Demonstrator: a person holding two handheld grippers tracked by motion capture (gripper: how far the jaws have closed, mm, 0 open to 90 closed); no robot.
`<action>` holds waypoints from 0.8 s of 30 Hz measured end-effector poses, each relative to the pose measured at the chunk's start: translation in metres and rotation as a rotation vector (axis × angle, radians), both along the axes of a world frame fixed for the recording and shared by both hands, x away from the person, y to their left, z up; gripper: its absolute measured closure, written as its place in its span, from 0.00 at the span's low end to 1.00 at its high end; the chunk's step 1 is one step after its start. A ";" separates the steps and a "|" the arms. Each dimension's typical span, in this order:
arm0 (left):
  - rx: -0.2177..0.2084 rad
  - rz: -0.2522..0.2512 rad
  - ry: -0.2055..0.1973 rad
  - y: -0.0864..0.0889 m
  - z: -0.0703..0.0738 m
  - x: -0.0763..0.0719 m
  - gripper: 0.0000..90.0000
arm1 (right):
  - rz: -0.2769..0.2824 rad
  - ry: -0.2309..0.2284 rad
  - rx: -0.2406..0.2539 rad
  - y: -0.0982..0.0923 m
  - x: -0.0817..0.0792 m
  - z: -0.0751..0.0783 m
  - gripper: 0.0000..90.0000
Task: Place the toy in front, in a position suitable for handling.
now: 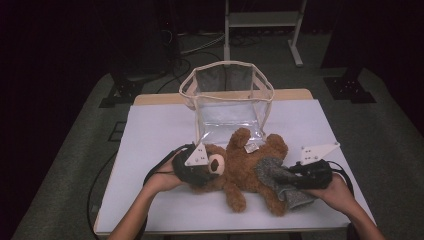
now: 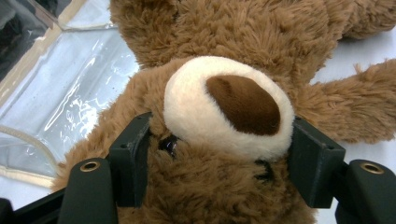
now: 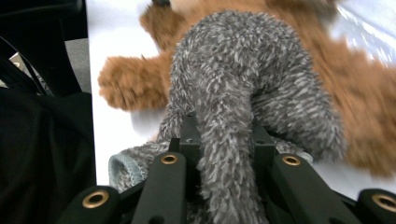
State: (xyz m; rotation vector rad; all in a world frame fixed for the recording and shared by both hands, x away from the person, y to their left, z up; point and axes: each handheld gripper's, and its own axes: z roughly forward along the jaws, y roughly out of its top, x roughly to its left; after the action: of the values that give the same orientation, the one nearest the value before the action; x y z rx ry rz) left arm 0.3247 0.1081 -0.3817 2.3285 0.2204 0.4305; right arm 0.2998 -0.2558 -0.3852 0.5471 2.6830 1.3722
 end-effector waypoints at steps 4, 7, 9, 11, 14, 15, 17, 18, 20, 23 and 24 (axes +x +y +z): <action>0.009 0.005 0.003 -0.001 0.001 -0.002 0.37 | 0.046 -0.026 -0.003 0.022 0.005 0.008 0.81; 0.008 0.007 0.009 0.001 0.001 -0.003 0.37 | 0.061 -0.034 -0.007 0.029 0.006 0.008 0.81; 0.002 0.000 0.009 0.003 0.001 -0.004 0.37 | 0.055 -0.028 -0.005 0.025 0.005 0.006 0.81; 0.005 -0.003 0.005 0.003 0.001 -0.005 0.37 | 0.039 -0.021 -0.008 0.017 0.002 0.002 0.81; 0.003 -0.005 -0.001 0.003 0.001 -0.007 0.37 | 0.003 0.005 -0.022 0.002 -0.003 -0.008 0.81; 0.003 -0.005 -0.001 0.002 0.001 -0.007 0.37 | -0.014 0.016 -0.022 -0.005 -0.004 -0.011 0.81; 0.004 -0.006 -0.001 0.002 0.001 -0.007 0.37 | -0.037 0.031 -0.014 -0.015 -0.006 -0.016 0.81; 0.003 -0.006 0.000 0.002 0.001 -0.006 0.37 | -0.045 0.034 -0.010 -0.017 -0.007 -0.017 0.81; 0.011 -0.006 -0.003 0.001 0.001 -0.006 0.37 | -0.052 0.037 0.004 -0.020 -0.007 -0.017 0.81; 0.018 -0.005 -0.008 -0.001 0.001 -0.005 0.37 | -0.038 0.020 0.001 -0.013 -0.005 -0.012 0.81; 0.021 -0.005 -0.007 -0.002 0.001 -0.004 0.37 | -0.031 0.012 0.003 -0.010 -0.003 -0.009 0.81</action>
State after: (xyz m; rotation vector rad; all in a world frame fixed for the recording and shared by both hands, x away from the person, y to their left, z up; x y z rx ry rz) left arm 0.3203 0.1065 -0.3809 2.3474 0.2075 0.4404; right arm 0.2965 -0.2655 -0.3946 0.5961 2.6704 1.3696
